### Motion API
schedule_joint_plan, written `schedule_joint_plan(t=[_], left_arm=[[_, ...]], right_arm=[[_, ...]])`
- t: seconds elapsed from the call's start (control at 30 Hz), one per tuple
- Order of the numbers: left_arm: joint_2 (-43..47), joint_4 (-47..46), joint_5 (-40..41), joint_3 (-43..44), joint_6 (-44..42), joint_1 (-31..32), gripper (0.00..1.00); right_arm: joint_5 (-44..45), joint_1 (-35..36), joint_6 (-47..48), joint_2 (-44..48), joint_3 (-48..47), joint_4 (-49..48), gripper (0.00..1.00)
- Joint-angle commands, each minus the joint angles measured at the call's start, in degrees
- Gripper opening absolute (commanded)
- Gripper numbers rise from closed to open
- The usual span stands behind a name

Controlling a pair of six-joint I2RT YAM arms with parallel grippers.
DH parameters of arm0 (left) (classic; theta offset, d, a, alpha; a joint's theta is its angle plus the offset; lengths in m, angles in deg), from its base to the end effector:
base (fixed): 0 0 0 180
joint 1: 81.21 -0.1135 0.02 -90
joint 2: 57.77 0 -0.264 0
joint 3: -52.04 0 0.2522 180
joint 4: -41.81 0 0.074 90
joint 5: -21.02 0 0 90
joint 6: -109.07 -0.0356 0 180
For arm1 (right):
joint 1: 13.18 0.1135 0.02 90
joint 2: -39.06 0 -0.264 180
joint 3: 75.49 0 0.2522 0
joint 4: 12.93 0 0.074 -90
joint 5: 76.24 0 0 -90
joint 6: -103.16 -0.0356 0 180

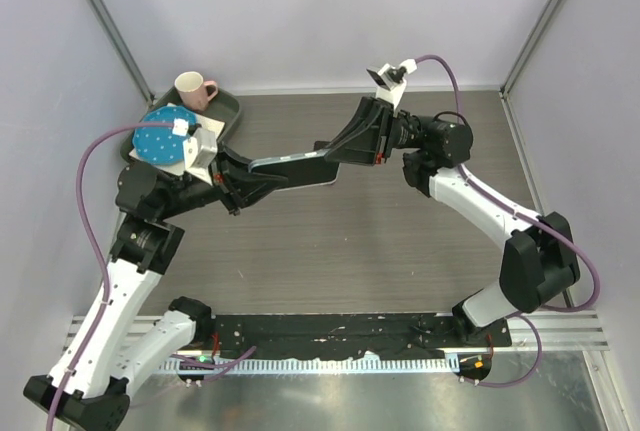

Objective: Take the phone out of the phone case
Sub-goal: Adjust the phone.

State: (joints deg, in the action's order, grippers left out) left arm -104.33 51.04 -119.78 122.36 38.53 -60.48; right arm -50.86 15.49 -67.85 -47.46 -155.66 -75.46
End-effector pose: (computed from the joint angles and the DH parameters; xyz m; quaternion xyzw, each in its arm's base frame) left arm 0.1424 -0.0834 0.4310 0.3453 0.5491 -0.4920 0.5807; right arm 0.2516 0.1742 0.4233 -0.3505 0.4462 0.7506 0.3386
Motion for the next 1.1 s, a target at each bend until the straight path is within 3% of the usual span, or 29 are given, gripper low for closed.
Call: schedule_joint_plan(t=[0.0, 0.2, 0.33, 0.47, 0.57, 0.6, 0.63, 0.7, 0.77, 0.87, 0.97, 1.07], left_arm=[[-0.01, -1.88, -2.36, -3.11, -6.19, -0.08, 0.0], [-0.63, 3.74, -6.76, -6.63, -11.54, 0.1, 0.0], [-1.16, 9.96, -4.92, -11.27, -15.24, 0.54, 0.0], [-2.39, 16.21, 2.18, -13.14, -18.14, 1.51, 0.0], [-4.32, 26.74, 7.02, -8.85, -24.54, 2.29, 0.0], [-5.54, 29.29, 12.52, -7.35, -26.13, 2.91, 0.0], [-5.99, 33.76, 15.36, -4.55, -26.49, 4.3, 0.0], [-8.52, 40.45, 20.28, -0.59, -26.58, 5.19, 0.0], [-14.14, 51.7, 20.66, 6.0, -26.41, 5.37, 0.0], [-18.73, 59.55, 21.53, 11.29, -26.49, 5.55, 0.0], [-16.64, 56.93, 15.5, 9.02, -29.38, 5.55, 0.0], [-14.69, 50.17, 4.19, 2.79, -32.03, 5.64, 0.0]], right_arm=[[-0.15, 2.1, -1.8, 5.57, -0.56, -19.33, 0.01], [-9.38, 0.43, 4.36, 6.98, 4.16, -14.77, 0.01], [-12.98, -0.01, 12.09, 7.33, 9.71, -11.52, 0.01], [-13.69, -1.59, 14.47, 5.58, 13.76, -10.37, 0.01], [-12.73, -3.26, 15.71, 2.77, 16.13, -10.54, 0.01], [-12.55, -3.53, 15.8, 1.98, 16.49, -10.72, 0.04], [-12.46, -3.88, 15.71, 0.32, 16.58, -10.98, 0.2], [-12.63, -4.58, 13.61, -1.27, 15.88, -12.56, 0.29], [-12.11, -5.46, 9.93, -3.9, 15.0, -17.8, 0.31], [-10.97, -5.73, 7.1, -6.2, 13.68, -19.42, 0.22], [-11.14, -5.38, 6.92, -7.78, 13.68, -19.42, 0.2], [-11.58, -5.46, 6.92, -8.66, 13.76, -19.42, 0.28]])
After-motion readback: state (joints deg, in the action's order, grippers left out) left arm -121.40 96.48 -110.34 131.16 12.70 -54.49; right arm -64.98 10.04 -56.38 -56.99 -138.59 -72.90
